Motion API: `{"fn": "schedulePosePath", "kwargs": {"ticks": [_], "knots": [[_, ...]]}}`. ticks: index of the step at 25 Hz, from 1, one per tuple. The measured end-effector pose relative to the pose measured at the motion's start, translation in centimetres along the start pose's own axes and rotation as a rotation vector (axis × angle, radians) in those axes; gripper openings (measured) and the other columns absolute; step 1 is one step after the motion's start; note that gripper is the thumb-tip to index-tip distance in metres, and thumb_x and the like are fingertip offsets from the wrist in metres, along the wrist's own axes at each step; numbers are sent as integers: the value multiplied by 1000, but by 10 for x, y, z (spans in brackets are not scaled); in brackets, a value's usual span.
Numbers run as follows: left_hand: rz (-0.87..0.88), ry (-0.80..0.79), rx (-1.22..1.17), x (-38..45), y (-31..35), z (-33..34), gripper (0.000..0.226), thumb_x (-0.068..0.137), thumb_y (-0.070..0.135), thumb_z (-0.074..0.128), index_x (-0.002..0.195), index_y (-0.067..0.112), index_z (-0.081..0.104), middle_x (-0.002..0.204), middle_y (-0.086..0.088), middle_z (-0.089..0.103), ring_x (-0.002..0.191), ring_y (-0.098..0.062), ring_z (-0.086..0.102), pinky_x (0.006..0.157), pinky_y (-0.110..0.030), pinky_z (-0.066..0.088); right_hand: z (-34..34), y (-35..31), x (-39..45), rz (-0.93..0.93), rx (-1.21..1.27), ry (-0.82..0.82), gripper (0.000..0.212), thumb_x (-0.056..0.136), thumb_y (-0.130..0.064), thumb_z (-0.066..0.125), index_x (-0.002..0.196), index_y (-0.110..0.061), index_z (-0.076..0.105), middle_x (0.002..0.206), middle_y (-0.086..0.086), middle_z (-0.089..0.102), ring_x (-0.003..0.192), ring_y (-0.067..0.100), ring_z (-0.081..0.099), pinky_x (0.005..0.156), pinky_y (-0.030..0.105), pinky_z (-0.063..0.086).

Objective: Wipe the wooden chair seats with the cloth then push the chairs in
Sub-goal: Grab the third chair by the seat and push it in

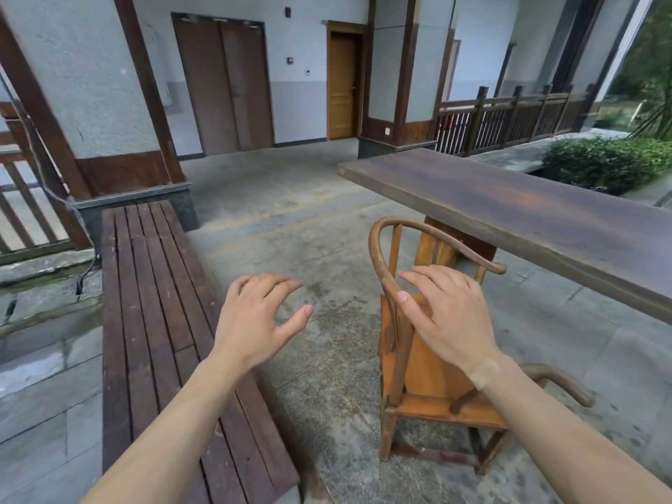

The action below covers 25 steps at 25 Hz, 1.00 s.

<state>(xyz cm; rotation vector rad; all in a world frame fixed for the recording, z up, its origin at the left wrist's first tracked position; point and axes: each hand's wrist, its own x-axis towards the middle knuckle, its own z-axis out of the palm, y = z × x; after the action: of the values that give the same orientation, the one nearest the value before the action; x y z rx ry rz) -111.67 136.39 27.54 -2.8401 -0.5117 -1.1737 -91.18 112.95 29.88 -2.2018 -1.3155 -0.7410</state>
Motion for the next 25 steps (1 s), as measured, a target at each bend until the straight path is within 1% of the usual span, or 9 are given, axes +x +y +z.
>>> {"fn": "schedulePosePath", "kwargs": {"ticks": [4,6,10,14,18,21,25], "knots": [[9,-13,23,70,-14,61,51,94,63,42,116,26,69,115,8,69,113,-18,63,101,-44,41,47,55,61,4,25,14,47,98,-54,37,122,-29,67,125,-7,67,122,18,58,102,44,42],[6,-7,32,115,-21,89,52,94,64,41,117,26,69,115,7,70,113,-19,64,101,-43,41,64,86,102,-9,33,33,47,97,-54,38,121,-27,68,124,-6,68,121,20,60,100,46,44],[1,19,34,194,-31,129,52,94,63,41,117,25,69,114,7,70,112,-19,63,101,-44,41,93,131,176,-49,19,63,48,98,-55,37,121,-27,69,123,-7,68,119,20,61,98,44,45],[7,19,23,240,-53,166,51,95,63,41,117,26,69,115,9,70,113,-17,62,102,-41,39,131,152,231,-51,42,91,47,98,-54,37,119,-27,69,122,-6,69,118,19,61,97,43,44],[36,2,1,289,-85,214,51,96,62,41,116,25,69,114,8,70,112,-18,63,101,-40,39,177,173,271,-31,39,89,47,98,-54,37,119,-27,69,122,-6,69,118,19,61,97,42,44],[77,11,-55,332,-117,264,52,96,63,40,116,25,69,114,7,70,112,-19,64,101,-41,39,217,192,301,7,-5,75,47,98,-54,38,119,-27,70,121,-6,69,118,19,61,98,43,44],[150,-23,-121,400,-170,333,54,96,64,37,116,25,69,114,7,70,112,-20,64,102,-41,38,274,210,357,73,-81,86,45,99,-54,38,120,-27,68,123,-5,68,119,20,60,98,44,44]]}}
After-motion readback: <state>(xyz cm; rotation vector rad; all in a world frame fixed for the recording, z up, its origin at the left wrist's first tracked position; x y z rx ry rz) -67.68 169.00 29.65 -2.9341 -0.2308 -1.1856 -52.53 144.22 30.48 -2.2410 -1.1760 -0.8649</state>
